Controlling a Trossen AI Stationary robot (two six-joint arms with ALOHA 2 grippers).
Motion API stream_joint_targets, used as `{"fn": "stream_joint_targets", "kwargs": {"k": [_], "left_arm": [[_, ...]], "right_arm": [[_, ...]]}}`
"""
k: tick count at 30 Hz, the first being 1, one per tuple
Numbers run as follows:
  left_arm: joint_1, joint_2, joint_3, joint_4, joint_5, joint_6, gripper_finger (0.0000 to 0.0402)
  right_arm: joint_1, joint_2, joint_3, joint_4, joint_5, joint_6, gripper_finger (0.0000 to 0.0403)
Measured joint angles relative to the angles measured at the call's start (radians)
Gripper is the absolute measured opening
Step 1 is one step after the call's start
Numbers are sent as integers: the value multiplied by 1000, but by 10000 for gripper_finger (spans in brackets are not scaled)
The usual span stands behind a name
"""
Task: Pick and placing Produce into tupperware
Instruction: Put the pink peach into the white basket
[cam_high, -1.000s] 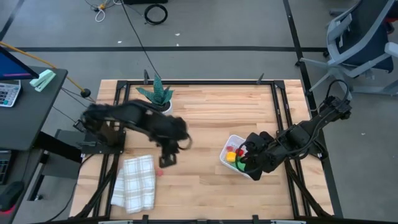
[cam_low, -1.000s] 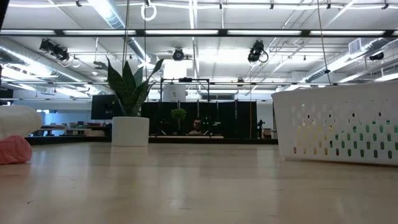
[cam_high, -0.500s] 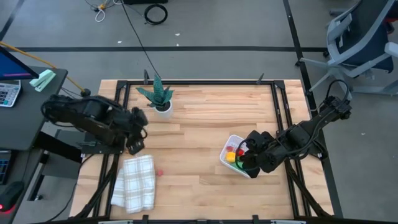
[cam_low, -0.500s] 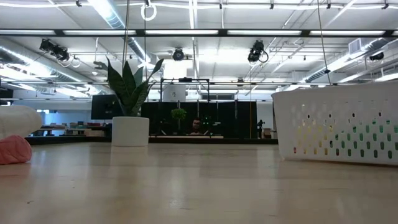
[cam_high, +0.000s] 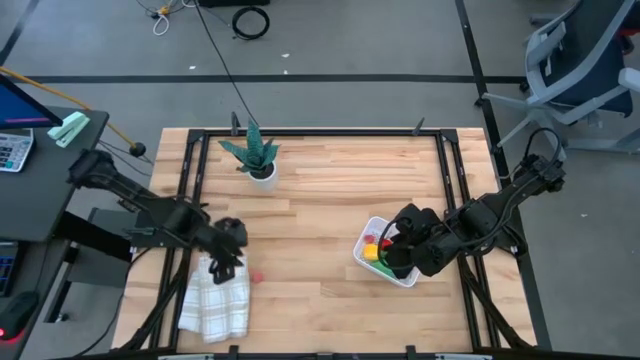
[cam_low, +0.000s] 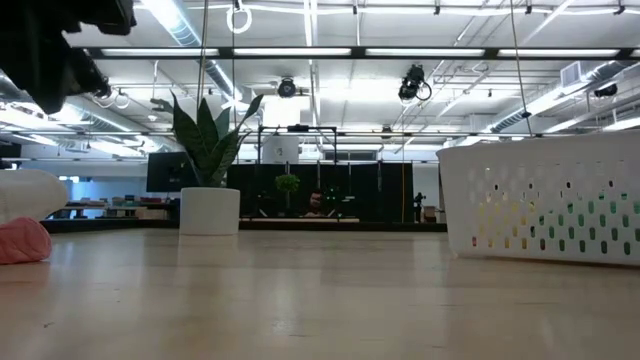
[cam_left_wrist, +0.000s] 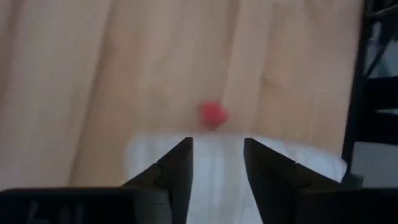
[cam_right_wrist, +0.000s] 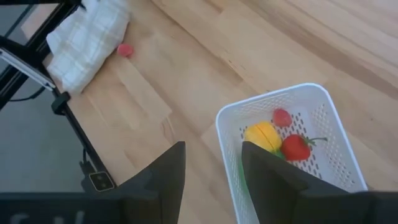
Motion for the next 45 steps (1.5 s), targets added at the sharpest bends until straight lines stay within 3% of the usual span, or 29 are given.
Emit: {"fn": "stream_joint_targets", "kwargs": {"k": [3,13,24,45], "left_arm": [[-16,34,-43,127,-3,9,171],[-22,234,-48,198,-2,-25,219],[-22,384,-48,300,73,-134,204],[-27,494,-47,348,74,-270,181]], "right_arm": [[0,0,0,0,5,24,165],[0,0,0,0,58,40,165],[0,1,0,0,62,39,165],[0,0,0,0,63,-15,165]]}}
